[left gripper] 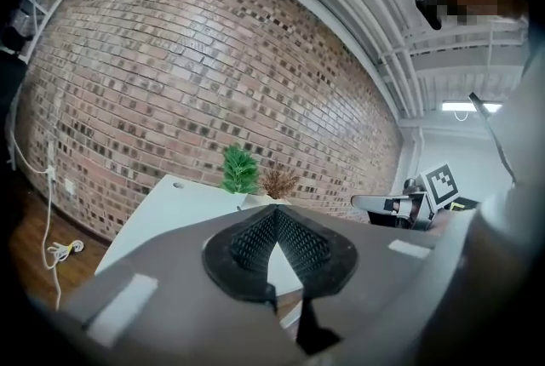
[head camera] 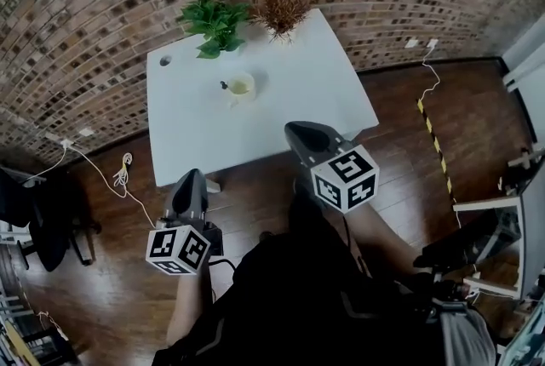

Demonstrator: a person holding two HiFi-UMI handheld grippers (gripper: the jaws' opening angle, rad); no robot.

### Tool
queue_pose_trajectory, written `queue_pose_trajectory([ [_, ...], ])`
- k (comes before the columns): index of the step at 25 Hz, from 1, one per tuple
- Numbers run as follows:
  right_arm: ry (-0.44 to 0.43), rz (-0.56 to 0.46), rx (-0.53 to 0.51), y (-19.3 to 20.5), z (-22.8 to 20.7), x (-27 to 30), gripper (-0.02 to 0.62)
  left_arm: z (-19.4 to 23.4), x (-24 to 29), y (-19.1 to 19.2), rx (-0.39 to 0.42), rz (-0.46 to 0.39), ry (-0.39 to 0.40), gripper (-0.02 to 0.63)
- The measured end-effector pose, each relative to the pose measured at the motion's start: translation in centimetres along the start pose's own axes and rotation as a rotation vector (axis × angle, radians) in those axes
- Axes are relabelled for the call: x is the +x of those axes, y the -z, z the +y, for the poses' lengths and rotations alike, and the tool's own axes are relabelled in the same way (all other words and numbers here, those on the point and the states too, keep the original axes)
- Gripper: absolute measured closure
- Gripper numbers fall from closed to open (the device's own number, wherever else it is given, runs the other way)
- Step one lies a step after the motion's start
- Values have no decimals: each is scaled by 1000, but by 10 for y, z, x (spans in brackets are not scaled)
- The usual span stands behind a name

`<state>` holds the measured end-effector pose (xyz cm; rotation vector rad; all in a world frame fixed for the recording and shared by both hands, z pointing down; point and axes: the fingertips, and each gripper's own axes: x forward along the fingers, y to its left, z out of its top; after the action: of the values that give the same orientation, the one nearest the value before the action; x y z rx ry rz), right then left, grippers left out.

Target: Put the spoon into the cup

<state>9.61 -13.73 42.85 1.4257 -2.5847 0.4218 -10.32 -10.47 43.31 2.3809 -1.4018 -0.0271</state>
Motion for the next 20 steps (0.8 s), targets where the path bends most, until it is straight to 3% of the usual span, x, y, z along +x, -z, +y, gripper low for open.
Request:
queue_pose_trajectory([
  [8,55,-32,-76,-4,22,-59,588,-27,-29,10,-14,-35,36,603],
  [16,-11,-80,-67,-14,7,-115,589,-86,-36,14,-15,-34,4,603],
  [20,-32,-88,-41,-16,-12,-147,589,-122,-39,8,34,-35,-9,603],
])
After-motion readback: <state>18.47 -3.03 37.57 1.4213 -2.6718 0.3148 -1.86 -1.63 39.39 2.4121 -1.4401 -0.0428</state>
